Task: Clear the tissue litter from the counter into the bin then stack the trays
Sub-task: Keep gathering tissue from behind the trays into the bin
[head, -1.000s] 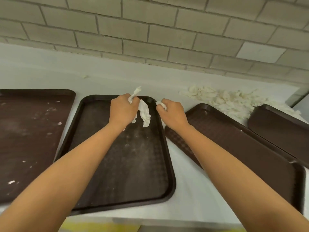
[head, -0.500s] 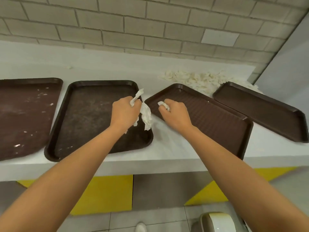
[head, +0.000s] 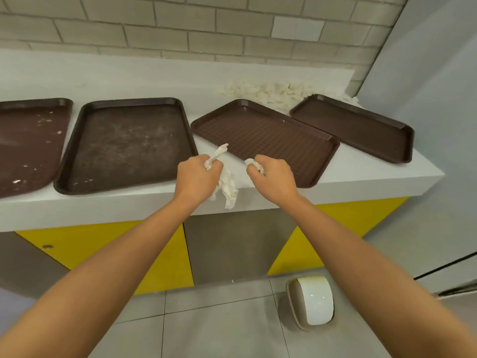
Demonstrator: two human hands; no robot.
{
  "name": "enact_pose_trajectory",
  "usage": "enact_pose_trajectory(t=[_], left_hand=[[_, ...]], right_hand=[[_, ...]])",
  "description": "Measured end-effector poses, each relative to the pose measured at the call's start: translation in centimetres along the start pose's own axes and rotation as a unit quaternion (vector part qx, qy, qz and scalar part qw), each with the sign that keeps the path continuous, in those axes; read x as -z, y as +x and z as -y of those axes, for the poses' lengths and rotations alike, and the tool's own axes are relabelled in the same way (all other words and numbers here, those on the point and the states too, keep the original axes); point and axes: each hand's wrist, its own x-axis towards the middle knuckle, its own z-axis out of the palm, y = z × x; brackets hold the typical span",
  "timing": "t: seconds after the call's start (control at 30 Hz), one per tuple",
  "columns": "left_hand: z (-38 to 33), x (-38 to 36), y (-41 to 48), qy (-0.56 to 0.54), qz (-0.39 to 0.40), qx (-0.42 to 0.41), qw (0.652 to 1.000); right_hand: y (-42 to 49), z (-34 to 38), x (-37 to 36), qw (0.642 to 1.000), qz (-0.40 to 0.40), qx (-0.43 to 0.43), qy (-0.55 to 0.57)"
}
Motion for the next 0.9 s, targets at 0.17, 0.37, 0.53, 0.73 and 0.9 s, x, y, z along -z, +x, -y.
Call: enact_pose_trajectory(t=[0.17, 0.37, 0.53, 0.73, 0.9], left_hand=[[-2.3, -4.1, -3.5, 0.01, 0.0, 0.025, 1.0], [-5.5, -10.4, -8.5, -0.007, 0.003, 0.08, 0.997], [-6.8, -16.8, -12.6, 0.004, 0.015, 0.129, 0.992], [-7.1, -24.2, -16.0, 0.024, 0.048, 0.19, 0.98], [-6.1, -29.5, -17.4, 0.023, 0.084, 0.227, 0.97]], right_hand=[[-2.7, -4.6, 1.8, 0.999, 0.027, 0.016, -0.007], [-6.0, -12.5, 3.9, 0.995, 0.093, 0.045, -0.013], [-8.8, -19.3, 5.3, 0.99, 0.133, 0.047, 0.002], [-12.6, -28.2, 5.1, 0.981, 0.192, -0.008, 0.03], [-15.7, -35.0, 3.4, 0.97, 0.227, -0.077, 0.032]])
